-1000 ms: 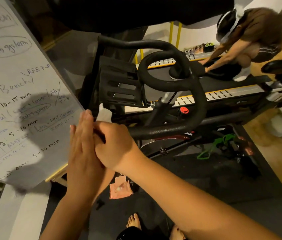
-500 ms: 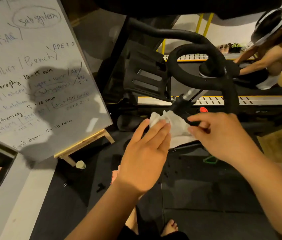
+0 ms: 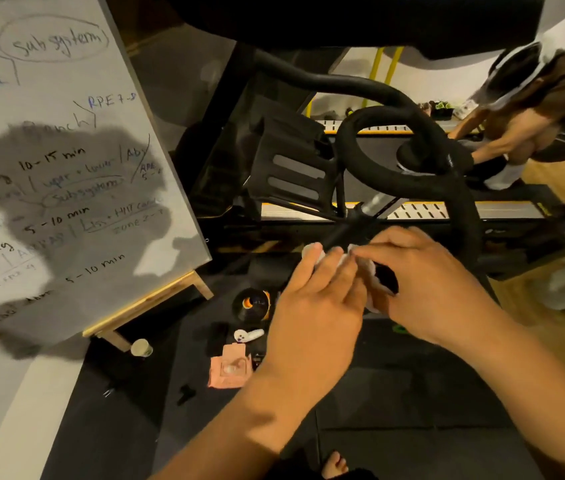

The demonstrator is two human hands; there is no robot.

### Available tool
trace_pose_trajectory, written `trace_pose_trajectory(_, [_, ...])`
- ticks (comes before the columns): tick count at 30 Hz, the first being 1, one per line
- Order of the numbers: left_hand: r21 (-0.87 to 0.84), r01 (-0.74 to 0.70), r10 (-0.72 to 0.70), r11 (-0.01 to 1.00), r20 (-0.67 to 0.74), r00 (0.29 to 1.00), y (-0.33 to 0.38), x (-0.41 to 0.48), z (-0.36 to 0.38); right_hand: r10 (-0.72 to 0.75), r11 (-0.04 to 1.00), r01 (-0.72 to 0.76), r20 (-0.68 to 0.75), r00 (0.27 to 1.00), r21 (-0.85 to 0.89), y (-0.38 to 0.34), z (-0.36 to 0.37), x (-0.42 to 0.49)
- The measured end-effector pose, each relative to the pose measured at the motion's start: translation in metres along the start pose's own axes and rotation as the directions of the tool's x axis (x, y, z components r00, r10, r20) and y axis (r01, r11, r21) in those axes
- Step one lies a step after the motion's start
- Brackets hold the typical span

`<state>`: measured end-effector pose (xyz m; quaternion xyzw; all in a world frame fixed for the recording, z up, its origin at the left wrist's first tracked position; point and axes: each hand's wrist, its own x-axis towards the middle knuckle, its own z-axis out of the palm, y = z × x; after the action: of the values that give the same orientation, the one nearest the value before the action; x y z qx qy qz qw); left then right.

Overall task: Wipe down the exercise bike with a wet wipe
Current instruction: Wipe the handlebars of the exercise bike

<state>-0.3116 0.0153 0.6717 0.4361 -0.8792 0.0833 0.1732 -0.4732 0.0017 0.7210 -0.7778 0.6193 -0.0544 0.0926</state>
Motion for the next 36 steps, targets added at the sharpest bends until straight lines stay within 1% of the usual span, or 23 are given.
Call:
trace_pose_trajectory(1, [-0.018,-0.027,0.027,0.999,-0.003,1.000,-0.001,0.002,0.003,-0.026,0.999,0.025,0.042,0.999,0.030,-0.002,-0.003,0.005])
trace_pose_trajectory(4, [-0.007,-0.073,0.073,0.997,-0.020,0.997,-0.013,-0.006,0.000,-0.068,0.987,0.036,0.204,0.977,0.155,-0.010,-0.003,0.020])
trace_pose_trajectory(6, [-0.006,-0.099,0.099,0.995,-0.031,0.995,-0.023,-0.016,-0.007,-0.135,0.984,0.098,0.262,0.956,0.151,-0.010,-0.001,0.029])
trace_pose_trajectory(8, [0.026,-0.086,0.088,0.996,-0.094,0.992,-0.033,-0.027,-0.012,-0.193,0.980,0.169,0.283,0.939,0.110,-0.011,-0.003,0.036])
trace_pose_trajectory(9, [0.043,-0.064,0.070,0.997,-0.145,0.987,-0.038,-0.033,-0.015,-0.221,0.974,0.194,0.278,0.935,0.120,-0.010,-0.004,0.039])
trace_pose_trajectory(10, [0.045,-0.027,0.035,0.999,-0.199,0.979,-0.041,-0.038,-0.018,-0.253,0.962,0.213,0.260,0.932,0.172,-0.011,-0.003,0.042])
trace_pose_trajectory(12, [0.034,0.081,-0.067,0.996,-0.294,0.954,-0.044,-0.046,-0.022,-0.332,0.902,0.258,0.177,0.926,0.345,-0.016,-0.001,0.046])
trace_pose_trajectory(14, [0.060,0.207,-0.177,0.976,-0.324,0.929,-0.035,-0.048,-0.023,-0.420,0.839,0.340,0.107,0.901,0.425,-0.017,0.004,0.048])
trace_pose_trajectory(16, [0.081,0.307,-0.262,0.948,-0.348,0.900,-0.020,-0.046,-0.015,-0.442,0.822,0.358,0.099,0.892,0.443,-0.013,0.007,0.049])
trace_pose_trajectory(18, [0.110,0.411,-0.350,0.905,-0.358,0.866,0.009,-0.037,0.001,-0.457,0.838,0.358,0.171,0.873,0.412,0.006,0.001,0.050])
trace_pose_trajectory(19, [0.116,0.423,-0.363,0.899,-0.341,0.867,0.023,-0.031,0.009,-0.458,0.863,0.371,0.223,0.860,0.343,0.018,-0.004,0.051])
trace_pose_trajectory(21, [0.132,0.396,-0.359,0.909,-0.237,0.903,0.051,-0.019,0.023,-0.477,0.879,0.440,0.315,0.821,0.185,0.037,-0.013,0.056])
trace_pose_trajectory(23, [0.149,0.392,-0.370,0.908,-0.151,0.916,0.067,-0.012,0.026,-0.535,0.841,0.525,0.334,0.776,0.129,0.043,-0.021,0.062])
trace_pose_trajectory(24, [0.151,0.426,-0.405,0.892,-0.149,0.902,0.071,-0.010,0.023,-0.573,0.817,0.554,0.317,0.755,0.159,0.043,-0.024,0.067])
trace_pose_trajectory(25, [0.128,0.485,-0.462,0.865,-0.176,0.870,0.073,-0.009,0.019,-0.608,0.794,0.563,0.288,0.740,0.229,0.041,-0.027,0.070])
trace_pose_trajectory(26, [0.067,0.558,-0.534,0.827,-0.212,0.818,0.075,-0.009,0.012,-0.628,0.773,0.550,0.259,0.734,0.316,0.037,-0.028,0.073])
trace_pose_trajectory(28, [-0.133,0.681,-0.690,0.720,-0.246,0.681,0.078,-0.009,-0.002,-0.657,0.712,0.510,0.198,0.728,0.483,0.028,-0.025,0.076])
trace_pose_trajectory(29, [-0.275,0.706,-0.758,0.653,-0.227,0.612,0.077,-0.008,-0.008,-0.663,0.678,0.490,0.166,0.730,0.548,0.023,-0.022,0.076])
trace_pose_trajectory(31, [-0.540,0.680,-0.859,0.496,-0.190,0.475,0.074,-0.002,-0.017,-0.647,0.598,0.449,0.068,0.760,0.664,0.013,-0.016,0.074])
trace_pose_trajectory(32, [-0.618,0.657,-0.894,0.432,-0.196,0.403,0.071,0.002,-0.019,-0.606,0.539,0.397,0.014,0.796,0.743,0.009,-0.015,0.073])
trace_pose_trajectory(34, [-0.723,0.613,-0.946,0.319,-0.204,0.252,0.065,0.009,-0.021,-0.468,0.357,0.225,-0.035,0.883,0.907,0.002,-0.015,0.070])
trace_pose_trajectory(35, [-0.765,0.584,-0.961,0.271,-0.187,0.202,0.064,0.010,-0.021,-0.405,0.299,0.168,-0.035,0.914,0.939,-0.002,-0.015,0.070])
trace_pose_trajectory(36, [-0.792,0.560,-0.969,0.243,-0.170,0.179,0.065,0.010,-0.021,-0.364,0.303,0.148,-0.029,0.931,0.942,-0.003,-0.014,0.069])
